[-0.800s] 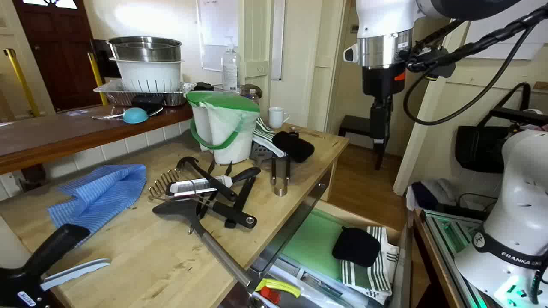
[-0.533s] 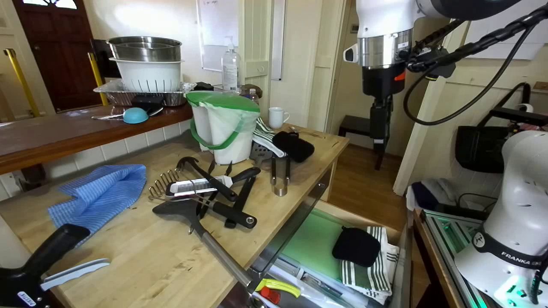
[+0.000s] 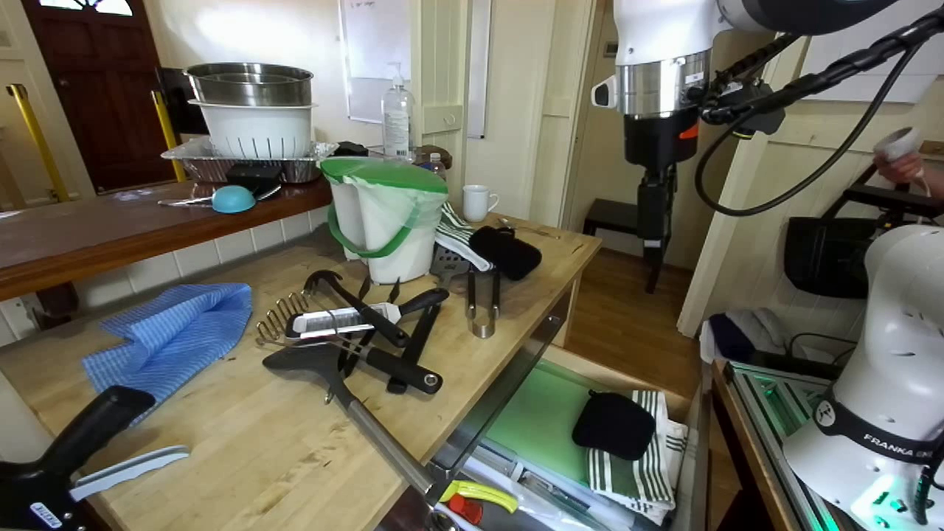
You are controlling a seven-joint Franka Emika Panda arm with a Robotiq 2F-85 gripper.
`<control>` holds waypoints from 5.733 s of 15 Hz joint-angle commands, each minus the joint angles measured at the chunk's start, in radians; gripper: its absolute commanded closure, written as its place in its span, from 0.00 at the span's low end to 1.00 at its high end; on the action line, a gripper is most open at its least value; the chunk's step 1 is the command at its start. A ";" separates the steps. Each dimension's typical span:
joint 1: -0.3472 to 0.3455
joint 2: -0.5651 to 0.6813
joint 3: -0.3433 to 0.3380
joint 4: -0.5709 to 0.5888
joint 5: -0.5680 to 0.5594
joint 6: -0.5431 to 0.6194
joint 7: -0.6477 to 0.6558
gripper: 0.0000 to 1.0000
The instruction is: Open the first top drawer
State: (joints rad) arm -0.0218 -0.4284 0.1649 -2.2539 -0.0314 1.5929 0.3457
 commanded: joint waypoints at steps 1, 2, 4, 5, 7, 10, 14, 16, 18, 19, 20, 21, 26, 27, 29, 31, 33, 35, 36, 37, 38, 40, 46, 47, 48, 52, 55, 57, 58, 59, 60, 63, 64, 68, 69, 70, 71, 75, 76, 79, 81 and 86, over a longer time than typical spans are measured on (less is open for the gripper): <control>0.015 0.002 -0.013 0.002 -0.005 -0.002 0.005 0.00; 0.015 0.002 -0.013 0.002 -0.005 -0.002 0.005 0.00; 0.028 -0.018 -0.014 -0.026 -0.005 0.031 -0.027 0.00; 0.034 -0.027 -0.013 -0.040 -0.008 0.051 -0.036 0.00; 0.032 -0.033 -0.005 -0.061 -0.029 0.104 -0.015 0.00; 0.009 -0.050 0.027 -0.117 -0.124 0.239 0.126 0.00; -0.020 -0.034 0.066 -0.173 -0.201 0.354 0.360 0.00; -0.026 -0.044 0.074 -0.217 -0.219 0.397 0.477 0.00; -0.031 -0.049 0.082 -0.251 -0.227 0.414 0.597 0.00; -0.035 -0.051 0.083 -0.267 -0.231 0.420 0.652 0.00; -0.040 -0.055 0.082 -0.283 -0.238 0.430 0.705 0.00; -0.045 -0.056 0.081 -0.296 -0.248 0.431 0.760 0.00; -0.094 -0.051 0.061 -0.369 -0.306 0.415 0.996 0.00; -0.105 -0.055 0.062 -0.386 -0.332 0.421 1.048 0.00; -0.121 -0.049 0.070 -0.414 -0.386 0.398 1.161 0.00; -0.085 -0.024 0.035 -0.377 -0.359 0.387 1.080 0.00; -0.079 -0.023 0.030 -0.372 -0.358 0.388 1.076 0.00; -0.077 -0.023 0.029 -0.368 -0.357 0.388 1.075 0.00; -0.081 -0.037 0.039 -0.372 -0.372 0.386 1.100 0.00; -0.088 -0.043 0.050 -0.386 -0.384 0.396 1.144 0.00; -0.089 -0.047 0.052 -0.401 -0.389 0.415 1.177 0.00; -0.093 -0.048 0.060 -0.428 -0.398 0.454 1.283 0.00; -0.081 -0.023 0.075 -0.551 -0.372 0.659 1.579 0.00; -0.068 0.040 0.065 -0.510 -0.349 0.671 1.543 0.00; -0.054 0.067 0.043 -0.523 -0.320 0.714 1.500 0.00; -0.011 0.206 -0.040 -0.523 -0.164 0.877 1.302 0.00; -0.020 0.198 -0.033 -0.521 -0.154 0.840 1.274 0.00; -0.013 0.249 -0.046 -0.517 -0.139 0.841 1.242 0.00; -0.011 0.260 -0.047 -0.515 -0.138 0.841 1.241 0.00; -0.010 0.245 -0.054 -0.514 -0.106 0.891 1.262 0.00; -0.012 0.246 -0.054 -0.511 -0.091 0.937 1.297 0.00; -0.003 0.279 -0.057 -0.497 -0.012 1.065 1.332 0.00; 0.002 0.291 -0.058 -0.496 0.030 1.104 1.338 0.00; -0.011 0.335 -0.038 -0.497 0.067 1.301 1.432 0.00; -0.018 0.341 -0.028 -0.497 0.037 1.326 1.470 0.00; -0.008 0.348 -0.024 -0.497 0.042 1.345 1.471 0.00; -0.004 0.352 -0.015 -0.497 0.032 1.359 1.485 0.00; 0.019 0.355 0.037 -0.496 0.011 1.363 1.503 0.00; 0.011 0.356 0.052 -0.495 -0.024 1.371 1.537 0.00; -0.063 0.338 0.105 -0.493 -0.264 1.374 1.741 0.00; -0.132 0.295 0.149 -0.491 -0.422 1.330 1.878 0.00; -0.222 0.252 0.231 -0.492 -0.680 1.152 2.193 0.00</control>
State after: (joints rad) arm -0.2009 -0.1376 0.3334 -2.7417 -0.5903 2.8745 2.3410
